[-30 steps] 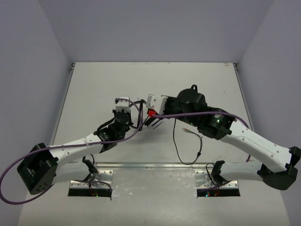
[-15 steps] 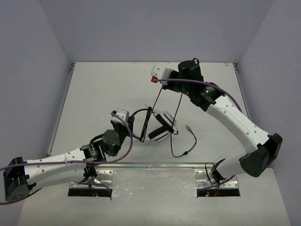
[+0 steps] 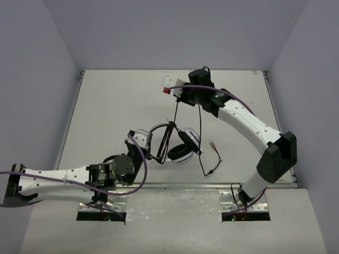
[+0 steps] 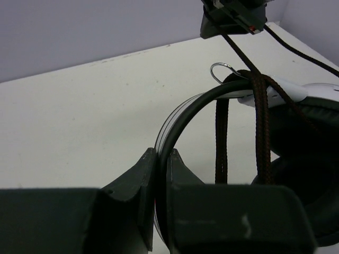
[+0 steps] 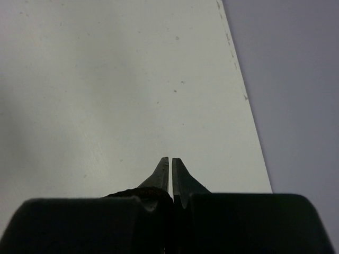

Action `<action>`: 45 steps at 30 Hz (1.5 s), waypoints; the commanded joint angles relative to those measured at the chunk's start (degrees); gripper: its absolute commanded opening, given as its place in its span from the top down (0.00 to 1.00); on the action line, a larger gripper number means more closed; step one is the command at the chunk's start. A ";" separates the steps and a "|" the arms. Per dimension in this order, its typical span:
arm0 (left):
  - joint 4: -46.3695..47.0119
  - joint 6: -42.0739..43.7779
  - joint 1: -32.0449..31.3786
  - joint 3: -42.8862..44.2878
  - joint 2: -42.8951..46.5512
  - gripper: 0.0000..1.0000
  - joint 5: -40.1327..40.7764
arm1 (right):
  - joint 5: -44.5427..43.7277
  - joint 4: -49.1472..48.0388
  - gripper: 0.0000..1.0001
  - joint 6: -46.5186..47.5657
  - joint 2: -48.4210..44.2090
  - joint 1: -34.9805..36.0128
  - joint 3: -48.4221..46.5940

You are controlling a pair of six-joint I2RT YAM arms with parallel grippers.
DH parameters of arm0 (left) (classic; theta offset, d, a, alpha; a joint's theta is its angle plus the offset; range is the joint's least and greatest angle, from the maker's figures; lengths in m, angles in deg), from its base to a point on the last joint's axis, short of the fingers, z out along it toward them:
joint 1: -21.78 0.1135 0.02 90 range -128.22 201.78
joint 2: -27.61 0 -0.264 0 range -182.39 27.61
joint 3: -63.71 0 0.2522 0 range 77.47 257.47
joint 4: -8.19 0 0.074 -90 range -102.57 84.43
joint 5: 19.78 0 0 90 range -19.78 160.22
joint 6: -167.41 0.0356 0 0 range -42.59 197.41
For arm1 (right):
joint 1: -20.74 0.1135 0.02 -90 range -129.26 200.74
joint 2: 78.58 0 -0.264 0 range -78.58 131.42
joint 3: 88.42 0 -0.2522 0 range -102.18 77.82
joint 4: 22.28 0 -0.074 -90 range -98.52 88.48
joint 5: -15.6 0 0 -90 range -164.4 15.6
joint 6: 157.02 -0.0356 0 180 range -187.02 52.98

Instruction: Wrap the headphones

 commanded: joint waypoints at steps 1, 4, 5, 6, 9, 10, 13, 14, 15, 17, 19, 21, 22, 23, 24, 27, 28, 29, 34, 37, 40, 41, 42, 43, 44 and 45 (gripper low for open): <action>4.49 2.77 -4.84 4.16 1.64 1.00 1.23 | -1.35 -9.26 0.98 -3.93 -0.90 -4.07 1.03; 6.77 3.47 -4.93 4.43 3.66 1.00 1.50 | 5.50 -9.18 0.98 -8.32 -2.22 -5.74 3.41; 8.61 3.65 -4.85 4.60 5.41 1.00 0.63 | 11.62 -9.26 0.95 -9.47 -3.35 -6.61 5.41; 9.32 3.74 -4.93 4.69 6.38 1.00 -0.43 | 14.55 -9.87 0.94 -10.79 -3.89 -7.14 6.57; 14.15 6.28 -4.93 4.78 9.81 1.00 -4.12 | 25.71 -13.65 0.92 -18.33 -5.21 -9.78 9.82; 14.51 7.34 -4.93 5.22 10.26 1.00 -4.91 | 28.27 -14.10 0.92 -19.32 -5.21 -10.22 10.26; 13.82 9.01 -4.93 9.51 9.82 1.00 -8.16 | 33.46 -14.37 0.89 -22.57 -3.81 -10.49 9.92; 13.90 9.19 -4.93 10.22 9.21 1.00 -8.43 | 34.96 -14.28 0.88 -23.63 -3.20 -10.49 9.66; 13.99 9.28 -4.93 10.84 8.94 1.00 -8.96 | 37.93 -14.80 0.87 -26.16 -2.23 -10.49 9.48; 15.39 9.28 -4.93 11.89 8.16 1.00 -9.66 | 42.15 -19.25 0.87 -30.90 -1.96 -10.49 11.13; 17.49 9.19 -4.93 12.69 7.71 1.00 -9.06 | 44.54 -23.83 0.86 -34.60 -2.40 -10.49 15.25; 19.51 9.45 -4.93 12.95 7.10 1.00 -7.91 | 46.12 -31.40 0.84 -40.03 -3.53 -10.49 18.34; 20.92 10.93 -4.93 13.56 6.75 1.00 -6.86 | 46.48 -32.81 0.84 -41.12 -3.71 -10.49 20.44; 21.19 11.56 -4.93 14.01 5.96 1.00 -6.59 | 46.57 -34.91 0.84 -42.17 -3.80 -10.49 21.42; 21.89 12.52 -4.93 14.36 5.43 1.00 -6.15 | 46.49 -35.36 0.84 -43.49 -3.72 -10.40 22.13; 25.23 16.92 -4.93 15.77 3.58 1.00 -4.13 | 46.84 -36.68 0.85 -44.29 -3.19 -10.14 24.76; 27.33 18.93 -4.85 16.03 3.41 1.00 -3.52 | 46.84 -36.77 0.85 -44.20 -2.93 -9.96 25.99; 28.74 19.82 -4.93 16.12 3.23 1.00 -3.25 | 45.79 -36.69 0.85 -43.94 -2.75 -9.53 26.70; 37.97 24.91 -4.93 16.73 3.32 1.00 -2.20 | 45.08 -42.99 0.88 -45.95 -1.96 -7.68 32.84; 42.28 27.20 -4.84 17.79 2.88 0.99 -2.02 | 44.99 -46.00 0.88 -47.01 -1.09 -7.15 35.40; 43.69 30.19 -4.84 19.72 1.65 1.00 -2.46 | 45.17 -45.48 0.88 -47.02 -0.29 -6.89 34.79; 44.65 32.63 -4.84 19.98 1.30 1.00 -2.28 | 45.08 -45.13 0.88 -46.93 -0.55 -6.89 34.70; 44.66 33.35 -4.84 20.77 0.77 1.00 -2.37 | 45.17 -44.86 0.87 -46.75 -0.73 -6.89 34.18; 44.84 34.23 -4.84 21.13 0.51 1.00 -2.28 | 45.25 -44.08 0.87 -46.32 -0.82 -6.80 33.83; 45.45 36.15 -4.84 21.30 0.16 1.00 -2.19 | 45.34 -43.11 0.86 -45.96 -0.90 -6.80 33.04; 45.80 37.13 -4.84 21.31 0.15 1.00 -2.11 | 45.52 -42.41 0.86 -45.79 -1.08 -6.80 32.51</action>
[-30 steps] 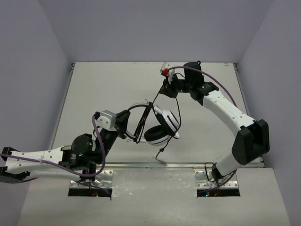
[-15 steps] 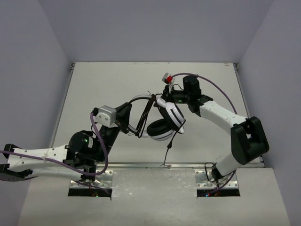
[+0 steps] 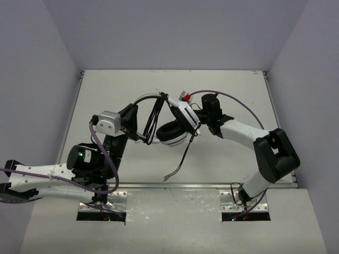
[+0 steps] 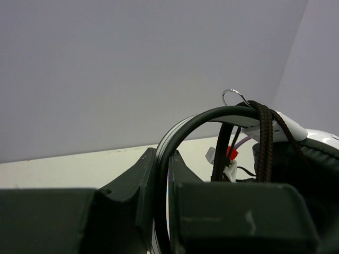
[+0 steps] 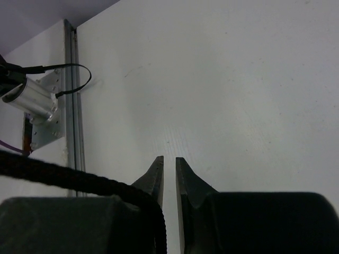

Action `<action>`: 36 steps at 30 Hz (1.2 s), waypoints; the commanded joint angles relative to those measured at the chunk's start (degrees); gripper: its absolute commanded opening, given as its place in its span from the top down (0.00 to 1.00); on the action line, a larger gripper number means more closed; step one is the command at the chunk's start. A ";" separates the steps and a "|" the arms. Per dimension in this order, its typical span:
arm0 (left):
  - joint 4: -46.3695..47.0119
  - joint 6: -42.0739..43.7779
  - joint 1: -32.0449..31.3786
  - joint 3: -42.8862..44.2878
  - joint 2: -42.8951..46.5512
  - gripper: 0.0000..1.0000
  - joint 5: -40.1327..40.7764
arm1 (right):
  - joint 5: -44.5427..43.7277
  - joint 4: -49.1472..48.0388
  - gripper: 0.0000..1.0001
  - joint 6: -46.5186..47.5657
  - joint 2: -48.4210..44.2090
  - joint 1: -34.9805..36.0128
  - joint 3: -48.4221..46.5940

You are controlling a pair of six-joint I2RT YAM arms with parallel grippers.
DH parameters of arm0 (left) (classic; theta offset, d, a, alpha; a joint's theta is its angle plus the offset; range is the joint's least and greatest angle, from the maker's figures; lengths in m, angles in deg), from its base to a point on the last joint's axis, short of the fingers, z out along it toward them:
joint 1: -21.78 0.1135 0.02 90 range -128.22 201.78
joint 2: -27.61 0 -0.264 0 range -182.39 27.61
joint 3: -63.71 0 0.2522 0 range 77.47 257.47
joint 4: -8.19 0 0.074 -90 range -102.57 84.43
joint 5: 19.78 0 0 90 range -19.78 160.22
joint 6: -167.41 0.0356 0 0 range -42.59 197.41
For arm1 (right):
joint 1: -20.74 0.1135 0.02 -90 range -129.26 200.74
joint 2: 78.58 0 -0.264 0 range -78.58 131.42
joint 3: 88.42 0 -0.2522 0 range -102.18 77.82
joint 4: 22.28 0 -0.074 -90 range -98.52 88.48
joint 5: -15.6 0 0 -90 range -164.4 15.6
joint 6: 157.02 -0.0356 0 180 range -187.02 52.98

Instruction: Wrap the headphones

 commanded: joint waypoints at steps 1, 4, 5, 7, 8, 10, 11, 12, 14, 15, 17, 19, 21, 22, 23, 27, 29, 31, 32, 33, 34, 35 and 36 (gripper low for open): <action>16.47 2.49 -0.65 5.11 1.36 1.00 -3.68 | -0.71 2.12 0.86 0.42 0.01 -0.35 -2.40; 18.23 6.45 -0.56 4.76 1.71 1.00 -3.41 | 2.19 4.05 0.81 -0.37 -0.77 -0.35 -3.19; 17.45 8.11 -0.39 4.58 1.88 1.00 -3.50 | 3.24 5.11 0.80 -0.19 -1.56 -0.35 -4.06; 16.14 9.09 -0.03 4.32 2.67 1.00 -4.11 | 4.56 8.00 0.80 0.59 -2.70 -0.35 -4.86; 12.30 8.83 0.05 4.32 3.54 1.00 -4.55 | 4.22 9.06 0.81 1.12 -4.10 -0.35 -5.56; 12.70 9.18 0.58 3.79 4.16 1.00 -3.68 | 2.99 11.61 0.86 2.97 -5.08 -0.35 -6.35; 12.70 9.01 0.76 3.09 4.86 1.00 -3.24 | 2.81 12.75 0.89 3.49 -5.17 -0.35 -7.66; 13.13 8.75 1.37 2.56 5.13 1.00 -3.06 | 2.02 15.20 0.96 4.46 -5.00 -0.26 -8.55; 15.58 8.83 2.16 1.16 5.40 1.00 -1.84 | 1.93 15.75 0.98 5.25 -4.82 -0.18 -8.99; 16.56 9.09 3.12 0.89 5.31 1.00 -1.40 | 1.58 14.79 0.99 4.82 -4.91 -0.26 -8.47; 19.02 8.22 4.09 0.28 5.13 1.00 -0.43 | 0.88 14.08 0.98 4.73 -5.08 0.09 -7.24; 18.07 2.81 5.76 0.10 5.31 1.00 -0.07 | -0.44 13.73 0.99 5.34 -5.26 0.70 -6.62; 15.70 -2.30 7.34 0.45 5.92 1.00 0.28 | -1.06 11.90 0.98 4.91 -5.44 1.49 -5.39; 12.47 -8.07 7.70 1.32 6.01 1.00 0.54 | -1.06 10.84 0.98 4.30 -5.61 1.76 -4.87; 10.87 -11.00 8.05 1.76 6.36 1.00 0.80 | -1.06 9.96 0.99 3.85 -5.79 2.02 -4.08; 2.52 -24.72 8.40 3.52 6.89 1.00 -2.53 | -2.90 5.83 0.98 2.01 -5.17 4.13 -3.28; 0.84 -29.91 8.40 4.23 6.37 1.00 -3.23 | -3.69 4.51 0.98 1.31 -4.56 5.53 -3.37; 1.00 -33.51 8.40 4.32 5.84 1.00 -3.33 | -4.31 1.96 0.98 -0.27 -4.38 6.41 -3.11; 1.53 -34.05 8.49 4.23 5.14 1.00 -2.80 | -4.31 0.30 0.98 -1.24 -4.56 7.37 -2.58; 3.89 -33.88 8.49 3.88 4.70 1.00 -2.28 | -4.49 -3.81 0.97 -3.68 -4.91 7.91 -1.88; 5.21 -33.62 8.49 3.79 4.26 1.00 -1.23 | -4.75 -6.37 0.95 -5.01 -5.26 8.61 0.30; 6.62 -33.10 9.01 3.70 3.04 1.00 0.70 | -5.01 -9.27 0.94 -5.98 -6.57 10.35 1.54; 8.20 -32.22 9.46 3.88 2.42 1.00 1.76 | -6.49 -14.26 0.89 -7.65 -7.19 11.42 3.03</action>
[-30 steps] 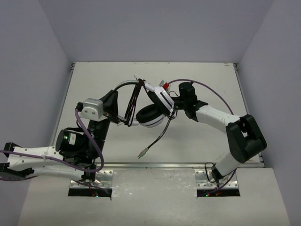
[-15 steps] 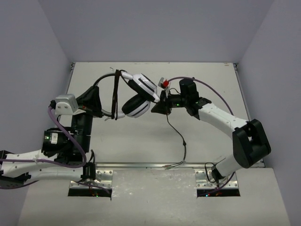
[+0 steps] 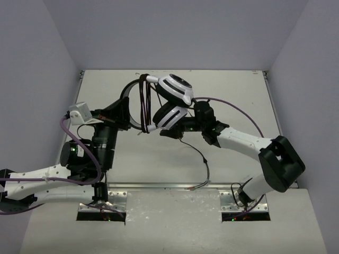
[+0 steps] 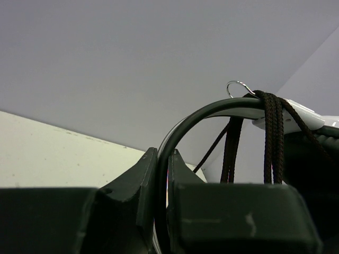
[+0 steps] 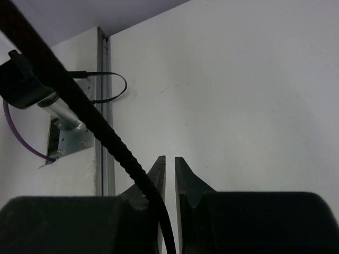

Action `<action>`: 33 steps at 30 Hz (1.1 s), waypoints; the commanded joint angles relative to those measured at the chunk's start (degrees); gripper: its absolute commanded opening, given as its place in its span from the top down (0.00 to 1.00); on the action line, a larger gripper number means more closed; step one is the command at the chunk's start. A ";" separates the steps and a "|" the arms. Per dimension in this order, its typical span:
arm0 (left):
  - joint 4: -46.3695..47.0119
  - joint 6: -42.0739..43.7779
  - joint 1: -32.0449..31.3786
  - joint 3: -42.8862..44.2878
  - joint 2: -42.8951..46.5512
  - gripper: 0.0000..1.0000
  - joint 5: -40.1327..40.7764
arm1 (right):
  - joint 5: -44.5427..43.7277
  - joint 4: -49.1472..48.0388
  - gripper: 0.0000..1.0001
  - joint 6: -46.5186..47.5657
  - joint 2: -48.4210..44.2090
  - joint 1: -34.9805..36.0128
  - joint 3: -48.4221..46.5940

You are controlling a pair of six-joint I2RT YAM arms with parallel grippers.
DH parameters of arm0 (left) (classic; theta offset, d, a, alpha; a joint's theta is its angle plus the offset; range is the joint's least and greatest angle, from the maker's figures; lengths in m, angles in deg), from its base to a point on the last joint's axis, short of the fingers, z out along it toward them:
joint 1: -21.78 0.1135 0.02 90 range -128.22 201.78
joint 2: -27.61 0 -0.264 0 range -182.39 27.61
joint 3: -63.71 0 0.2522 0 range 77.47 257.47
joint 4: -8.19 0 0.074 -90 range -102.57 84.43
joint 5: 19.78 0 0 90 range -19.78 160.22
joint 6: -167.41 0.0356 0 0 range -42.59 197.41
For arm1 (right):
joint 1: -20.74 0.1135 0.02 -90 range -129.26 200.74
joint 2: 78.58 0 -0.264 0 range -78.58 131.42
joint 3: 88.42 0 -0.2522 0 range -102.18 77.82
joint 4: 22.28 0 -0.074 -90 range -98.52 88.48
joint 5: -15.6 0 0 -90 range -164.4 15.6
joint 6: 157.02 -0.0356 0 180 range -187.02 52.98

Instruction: Wrap the headphones

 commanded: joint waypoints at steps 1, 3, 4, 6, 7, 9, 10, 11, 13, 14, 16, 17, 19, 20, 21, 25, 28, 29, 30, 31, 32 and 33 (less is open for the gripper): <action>10.88 -5.66 2.05 3.59 -2.04 1.00 1.35 | -3.16 -14.23 0.87 -5.35 -3.13 5.23 5.03; 8.89 -8.45 5.29 5.69 -3.89 1.00 1.36 | -5.35 -18.89 0.82 -5.87 -4.27 7.62 6.80; 6.52 -10.12 8.00 7.01 -6.16 1.00 0.40 | -5.80 -20.04 0.82 -6.14 -4.36 9.63 8.02; 0.91 -14.07 10.83 12.09 -9.16 1.00 -0.48 | -6.33 -23.99 0.82 -7.28 -4.28 11.05 9.26; -1.22 -15.14 12.23 13.69 -12.22 1.00 -1.96 | -6.94 -24.88 0.84 -7.72 -4.19 12.01 10.31; -6.83 -18.03 16.28 18.85 -15.14 1.00 -3.46 | -7.04 -26.29 0.86 -8.07 -4.01 12.90 11.02; -8.00 -18.92 17.51 20.02 -17.41 1.00 -4.78 | -7.47 -26.38 0.89 -7.99 -4.01 13.68 11.63; -8.70 -19.10 20.05 20.99 -18.39 1.00 -5.66 | -7.65 -26.47 0.91 -7.81 -4.10 14.04 12.07; -11.25 -19.98 22.61 23.80 -21.38 1.00 -6.72 | -8.35 -26.82 0.93 -7.81 -4.97 15.18 13.66; -12.13 -20.24 25.32 24.85 -22.44 1.00 -7.33 | -8.62 -25.95 0.93 -7.29 -5.41 15.71 14.01; -15.38 -22.17 30.23 26.79 -24.98 1.00 -9.96 | -10.45 -23.14 0.92 -5.54 -6.90 17.98 14.10; -16.26 -22.79 32.01 27.32 -25.87 1.00 -10.93 | -11.33 -19.56 0.92 -3.00 -7.52 19.04 14.10; -19.78 -25.08 36.57 28.82 -28.06 1.00 -13.74 | -13.36 -16.02 0.93 -0.44 -9.27 22.02 13.57; -20.31 -25.25 37.99 28.73 -28.59 1.00 -14.80 | -15.89 -13.05 0.98 1.66 -9.89 22.91 13.49; -20.92 -25.52 39.13 28.73 -29.56 1.00 -15.51 | -17.13 -11.72 0.98 2.47 -10.68 24.05 13.57; -21.37 -26.84 44.23 24.79 -29.48 1.00 -18.59 | -25.04 -2.75 0.99 7.74 -14.29 26.43 12.08; -19.43 -27.71 46.25 17.85 -28.08 1.00 -19.03 | -30.49 5.14 0.99 11.69 -17.36 27.84 10.15; -19.17 -28.33 46.96 14.70 -27.72 1.00 -19.38 | -31.37 6.74 0.99 12.14 -17.98 28.02 9.54; -19.08 -29.20 47.31 13.28 -27.46 1.00 -19.03 | -31.99 8.58 0.99 13.97 -19.03 28.63 7.88; -18.82 -29.04 47.58 12.05 -27.54 1.00 -18.51 | -32.08 10.25 0.99 14.77 -19.48 28.89 6.82; -18.30 -28.34 47.58 9.51 -28.07 1.00 -18.07 | -32.52 14.71 0.99 16.78 -19.92 29.33 3.93; -18.73 -28.59 47.58 8.27 -28.16 1.00 -17.45 | -34.00 17.28 0.99 17.93 -19.92 30.21 2.34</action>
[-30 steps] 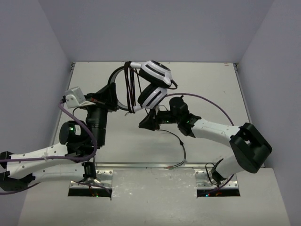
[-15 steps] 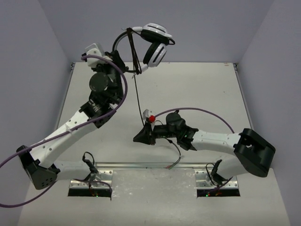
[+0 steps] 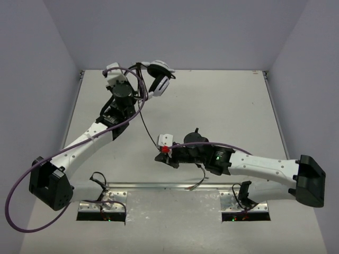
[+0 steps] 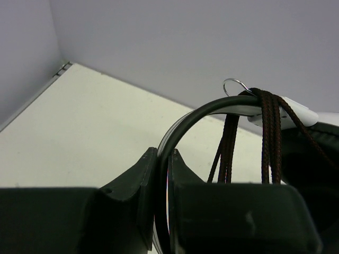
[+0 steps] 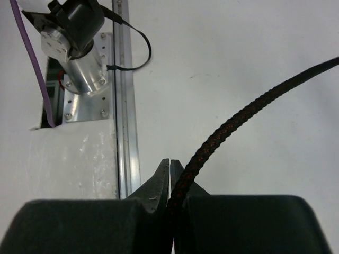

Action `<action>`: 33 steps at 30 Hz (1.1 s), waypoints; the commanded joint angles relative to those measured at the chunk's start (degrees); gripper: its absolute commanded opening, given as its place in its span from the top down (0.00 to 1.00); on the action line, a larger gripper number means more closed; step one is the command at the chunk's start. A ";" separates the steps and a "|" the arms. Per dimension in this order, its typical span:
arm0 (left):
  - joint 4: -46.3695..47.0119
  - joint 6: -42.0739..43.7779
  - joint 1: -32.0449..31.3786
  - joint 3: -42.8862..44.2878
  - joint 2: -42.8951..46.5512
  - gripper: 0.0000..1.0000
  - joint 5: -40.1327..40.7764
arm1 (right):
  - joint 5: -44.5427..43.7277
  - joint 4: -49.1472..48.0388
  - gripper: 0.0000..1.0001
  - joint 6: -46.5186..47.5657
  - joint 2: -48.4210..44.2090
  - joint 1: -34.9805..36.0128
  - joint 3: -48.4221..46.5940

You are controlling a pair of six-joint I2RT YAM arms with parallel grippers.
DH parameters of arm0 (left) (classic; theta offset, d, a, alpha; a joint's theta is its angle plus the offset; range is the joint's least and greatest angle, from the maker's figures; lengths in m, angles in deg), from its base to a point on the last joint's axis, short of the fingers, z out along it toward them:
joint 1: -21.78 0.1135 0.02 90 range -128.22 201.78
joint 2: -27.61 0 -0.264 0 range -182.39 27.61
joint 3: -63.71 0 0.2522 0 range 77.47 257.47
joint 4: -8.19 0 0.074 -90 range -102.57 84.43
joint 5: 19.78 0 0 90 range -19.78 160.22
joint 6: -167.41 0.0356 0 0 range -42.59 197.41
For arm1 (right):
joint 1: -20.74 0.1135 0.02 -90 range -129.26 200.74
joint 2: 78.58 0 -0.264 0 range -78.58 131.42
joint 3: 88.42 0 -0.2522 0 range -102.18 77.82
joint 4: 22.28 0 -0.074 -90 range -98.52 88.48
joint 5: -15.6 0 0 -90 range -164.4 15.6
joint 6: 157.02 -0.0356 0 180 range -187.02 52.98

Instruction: Wrap the headphones

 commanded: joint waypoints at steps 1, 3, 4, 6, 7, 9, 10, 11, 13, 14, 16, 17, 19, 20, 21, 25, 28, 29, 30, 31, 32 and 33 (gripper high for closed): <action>7.21 -4.16 0.72 -3.30 2.24 1.00 -0.51 | -5.75 13.87 0.99 8.99 -2.04 2.00 -8.73; 9.58 -4.86 0.81 -9.97 3.73 1.00 -2.52 | -8.29 18.21 0.99 11.38 -2.48 2.18 -13.22; 11.41 -5.39 0.81 -14.43 5.22 1.00 -3.14 | -9.62 21.53 0.99 13.83 -2.91 2.18 -15.49; 11.34 -6.79 0.54 -17.71 6.98 1.00 -3.32 | -12.60 24.36 0.99 16.30 -3.88 2.18 -17.61; 11.52 -7.58 0.54 -20.43 8.64 1.00 -3.15 | -15.05 27.34 0.99 18.40 -4.15 2.18 -20.15; 11.08 -8.20 0.54 -22.20 9.80 1.00 -3.50 | -17.26 30.17 0.99 21.04 -4.24 2.18 -23.14; 10.73 -8.47 0.54 -23.52 10.50 1.00 -3.76 | -18.41 32.70 0.99 21.67 -4.24 2.18 -26.38; 10.64 -8.38 0.28 -23.97 10.59 1.00 -3.94 | -18.85 33.69 0.98 22.37 -4.06 2.18 -28.15; 10.90 -8.29 -0.86 -25.72 10.94 1.00 -3.33 | -19.91 36.85 0.98 24.13 -3.36 2.18 -31.58; 10.99 -8.29 -1.21 -26.16 11.20 1.00 -2.80 | -20.43 37.73 0.98 24.74 -3.10 2.09 -34.64; 9.68 -9.52 -1.30 -26.61 11.30 1.00 -2.27 | -21.49 40.79 0.98 25.71 -1.87 2.18 -37.47; 9.07 -9.87 -1.30 -26.52 11.30 1.00 -0.96 | -21.06 41.68 0.99 25.72 -1.60 2.09 -39.40; 5.05 -12.32 -1.30 -24.33 11.12 1.00 0.71 | -19.57 43.45 0.98 24.49 -1.77 2.18 -39.77; 2.49 -13.90 -1.13 -22.93 10.51 1.00 3.16 | -16.25 43.36 0.99 23.96 -2.73 2.18 -37.94; 0.29 -14.96 -1.13 -21.18 9.98 1.00 4.23 | -14.57 43.02 0.99 23.09 -3.44 2.18 -36.53; -14.09 -20.58 -1.12 -8.72 5.51 1.00 11.52 | -3.33 33.91 0.99 16.76 -8.18 2.26 -25.64; -12.75 -19.11 -1.04 -5.70 2.51 1.00 13.38 | 3.63 29.32 0.99 13.33 -8.81 2.53 -22.28; -9.87 -18.06 -1.12 -6.12 2.16 1.00 13.20 | 4.77 28.87 0.99 12.89 -8.46 2.88 -23.06; -8.88 -18.05 -1.21 -6.48 2.07 1.00 13.11 | 5.57 28.60 0.99 12.62 -7.33 2.97 -23.86; -8.09 -18.83 -1.13 -7.00 2.07 1.00 13.11 | 6.01 28.51 0.99 12.36 -6.62 3.05 -24.82; -7.56 -19.01 -1.13 -7.36 1.98 1.00 13.55 | 6.02 28.60 0.99 12.36 -6.00 3.05 -26.66; -7.47 -19.45 -1.30 -7.62 1.89 0.99 14.16 | 6.10 28.51 0.99 12.10 -4.95 3.14 -27.46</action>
